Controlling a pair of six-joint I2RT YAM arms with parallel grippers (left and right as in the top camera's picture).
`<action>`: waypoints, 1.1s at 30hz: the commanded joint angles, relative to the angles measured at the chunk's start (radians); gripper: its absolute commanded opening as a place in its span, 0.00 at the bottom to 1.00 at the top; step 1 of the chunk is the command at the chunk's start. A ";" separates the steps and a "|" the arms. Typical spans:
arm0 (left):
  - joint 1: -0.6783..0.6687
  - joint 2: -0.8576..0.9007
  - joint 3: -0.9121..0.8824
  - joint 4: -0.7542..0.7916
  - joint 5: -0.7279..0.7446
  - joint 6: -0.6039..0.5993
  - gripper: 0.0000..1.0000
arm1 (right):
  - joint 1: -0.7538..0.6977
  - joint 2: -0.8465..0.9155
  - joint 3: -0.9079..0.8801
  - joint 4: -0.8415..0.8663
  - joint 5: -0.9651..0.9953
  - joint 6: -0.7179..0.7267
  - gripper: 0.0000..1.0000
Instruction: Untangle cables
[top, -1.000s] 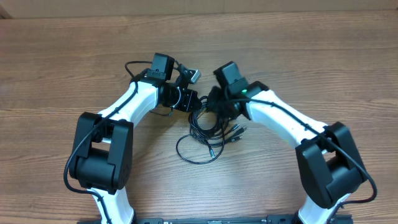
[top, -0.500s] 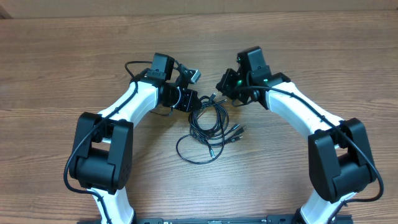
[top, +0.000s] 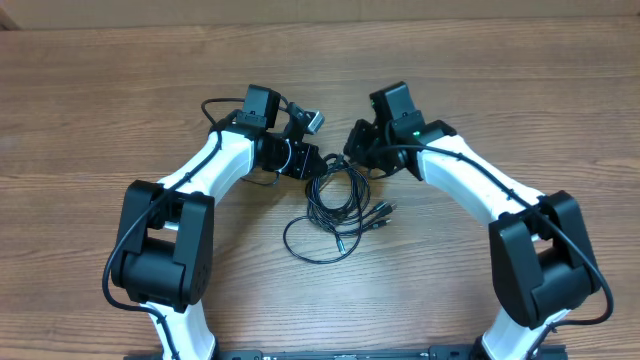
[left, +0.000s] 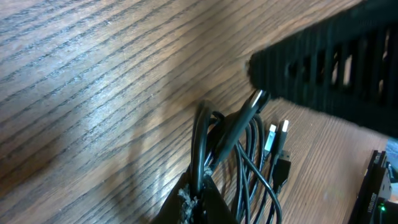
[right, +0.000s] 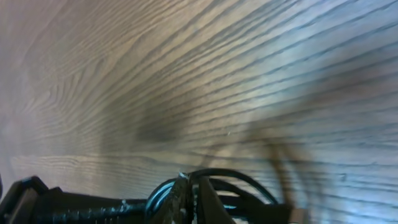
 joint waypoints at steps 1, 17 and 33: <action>0.000 0.012 0.023 0.003 0.034 0.031 0.04 | 0.005 0.001 0.003 -0.013 0.022 -0.008 0.04; 0.000 0.012 0.023 0.003 0.034 0.031 0.04 | 0.001 0.001 0.003 0.038 0.000 -0.008 0.04; 0.000 0.012 0.023 0.004 0.034 0.030 0.04 | 0.058 0.001 0.003 -0.064 0.172 0.023 0.04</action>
